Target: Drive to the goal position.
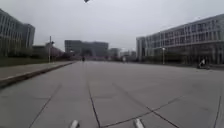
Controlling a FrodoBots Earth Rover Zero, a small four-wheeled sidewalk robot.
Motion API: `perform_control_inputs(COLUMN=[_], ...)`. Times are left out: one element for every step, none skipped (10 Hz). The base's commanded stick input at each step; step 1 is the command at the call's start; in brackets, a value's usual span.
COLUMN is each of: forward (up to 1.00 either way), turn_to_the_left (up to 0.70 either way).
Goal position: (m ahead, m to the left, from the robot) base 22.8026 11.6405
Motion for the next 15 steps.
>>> perform_control_inputs(forward=[0.7,0.7,0.7,0.7,0.7,0.7,0.7,0.7,0.7,0.7,0.7,0.7,0.7,0.7,0.7], turn_to_the_left=[0.0,0.0,0.0,0.0,0.0,0.0,0.0,0.0,0.25,0.35,0.35,0.35,0.35,0.35,0.35])
